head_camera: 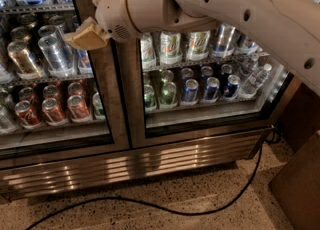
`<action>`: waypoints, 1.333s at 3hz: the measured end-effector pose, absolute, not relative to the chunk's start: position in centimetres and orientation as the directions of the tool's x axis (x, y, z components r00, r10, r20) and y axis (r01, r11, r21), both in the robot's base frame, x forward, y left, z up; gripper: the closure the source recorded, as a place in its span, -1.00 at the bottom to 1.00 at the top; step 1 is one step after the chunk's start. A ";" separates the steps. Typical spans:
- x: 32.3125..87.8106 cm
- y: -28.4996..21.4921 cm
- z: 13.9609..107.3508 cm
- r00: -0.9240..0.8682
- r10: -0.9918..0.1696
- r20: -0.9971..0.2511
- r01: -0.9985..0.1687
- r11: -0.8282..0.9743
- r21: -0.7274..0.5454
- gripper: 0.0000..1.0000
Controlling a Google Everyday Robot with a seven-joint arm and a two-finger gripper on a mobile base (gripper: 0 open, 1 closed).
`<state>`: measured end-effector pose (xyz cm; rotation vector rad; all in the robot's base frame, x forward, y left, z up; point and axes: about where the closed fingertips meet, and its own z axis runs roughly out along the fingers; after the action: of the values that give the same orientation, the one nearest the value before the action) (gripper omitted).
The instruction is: Open left fridge door
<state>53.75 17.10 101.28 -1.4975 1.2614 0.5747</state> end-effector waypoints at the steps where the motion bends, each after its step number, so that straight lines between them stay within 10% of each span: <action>1: 53.8 17.1 101.3 0.330 -0.408 -0.851 -0.910 0.102 -0.401 0.56; 2: 54.1 16.8 101.3 0.330 -0.408 -0.851 -0.910 0.102 -0.401 0.98; 4: 55.3 16.0 101.6 0.330 -0.408 -0.851 -0.910 0.102 -0.401 1.00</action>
Offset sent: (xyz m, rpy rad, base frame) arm -0.0188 0.0179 -0.0017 0.0582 0.1437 0.2664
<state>55.29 15.99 101.64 -1.4976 1.2611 0.5749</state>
